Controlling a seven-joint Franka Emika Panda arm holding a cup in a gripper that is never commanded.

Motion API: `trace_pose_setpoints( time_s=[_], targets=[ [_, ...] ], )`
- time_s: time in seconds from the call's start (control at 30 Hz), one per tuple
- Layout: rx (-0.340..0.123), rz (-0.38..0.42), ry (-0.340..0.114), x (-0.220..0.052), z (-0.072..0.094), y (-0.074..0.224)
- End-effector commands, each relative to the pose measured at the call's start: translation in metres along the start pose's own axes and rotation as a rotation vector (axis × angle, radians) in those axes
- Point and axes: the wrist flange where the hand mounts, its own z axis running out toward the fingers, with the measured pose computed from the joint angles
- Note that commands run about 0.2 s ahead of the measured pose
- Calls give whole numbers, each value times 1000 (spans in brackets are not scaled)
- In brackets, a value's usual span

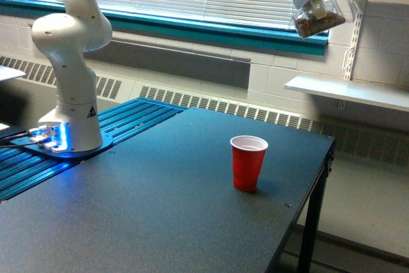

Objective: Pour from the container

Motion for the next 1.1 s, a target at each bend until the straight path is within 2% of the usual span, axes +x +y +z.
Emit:
trace_pose_setpoints(
  time_s=[0.03, 0.17, 0.33, 0.4, 0.73, 0.9, 1.1],
  targets=[
    [9, -13, 5, -4, -4, -12],
    [12, 12, 3, -9, -2, -10],
    [10, 0, 19, -4, -3, -2],
    [15, 3, 10, -5, -2, 2],
    [-27, -32, 46, 7, -2, 40],
    [-62, -72, 53, 13, -4, 63],
    [-83, -88, 55, 11, -3, 85]
  ],
)
